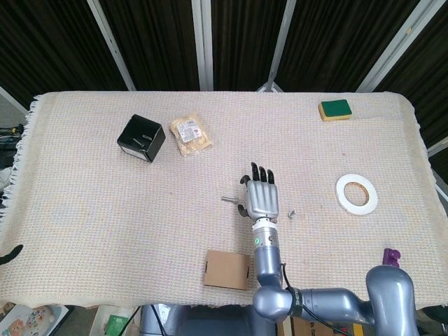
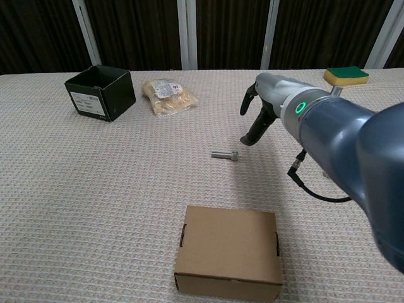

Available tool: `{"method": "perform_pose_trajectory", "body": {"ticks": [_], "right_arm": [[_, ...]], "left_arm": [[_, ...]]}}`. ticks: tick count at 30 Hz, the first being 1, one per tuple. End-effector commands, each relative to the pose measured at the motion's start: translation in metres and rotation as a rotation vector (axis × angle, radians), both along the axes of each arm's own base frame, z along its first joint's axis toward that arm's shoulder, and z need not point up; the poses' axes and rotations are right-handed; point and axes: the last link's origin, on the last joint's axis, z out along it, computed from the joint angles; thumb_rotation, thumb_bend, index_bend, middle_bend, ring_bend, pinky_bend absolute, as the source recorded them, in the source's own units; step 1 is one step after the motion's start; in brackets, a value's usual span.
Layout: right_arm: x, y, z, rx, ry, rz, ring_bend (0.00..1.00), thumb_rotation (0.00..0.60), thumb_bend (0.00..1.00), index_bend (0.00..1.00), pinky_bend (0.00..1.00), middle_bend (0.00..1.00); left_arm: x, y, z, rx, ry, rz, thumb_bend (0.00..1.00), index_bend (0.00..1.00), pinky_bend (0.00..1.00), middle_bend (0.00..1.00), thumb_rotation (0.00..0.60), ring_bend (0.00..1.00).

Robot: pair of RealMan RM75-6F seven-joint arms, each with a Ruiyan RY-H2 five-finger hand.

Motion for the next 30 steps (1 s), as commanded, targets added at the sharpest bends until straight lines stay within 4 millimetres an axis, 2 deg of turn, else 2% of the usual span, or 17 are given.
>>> {"method": "perform_pose_trajectory", "body": {"ticks": [1, 11, 30], "right_arm": [[0.004, -0.001, -0.011, 0.002, -0.023, -0.011, 0.00, 0.600, 0.26, 0.36, 0.00, 0.00], [0.006, -0.007, -0.033, -0.003, -0.052, -0.034, 0.00, 0.600, 0.26, 0.40, 0.00, 0.00], [0.008, -0.012, -0.058, 0.035, -0.099, -0.009, 0.00, 0.600, 0.26, 0.44, 0.00, 0.00]], "left_arm": [[0.000, 0.001, 0.000, -0.003, 0.000, 0.001, 0.15, 0.18, 0.05, 0.13, 0.600, 0.00], [-0.002, 0.002, 0.002, -0.004, -0.010, 0.005, 0.15, 0.18, 0.05, 0.13, 0.600, 0.00], [-0.004, 0.003, 0.005, -0.002, -0.024, 0.007, 0.15, 0.18, 0.05, 0.13, 0.600, 0.00]]}}
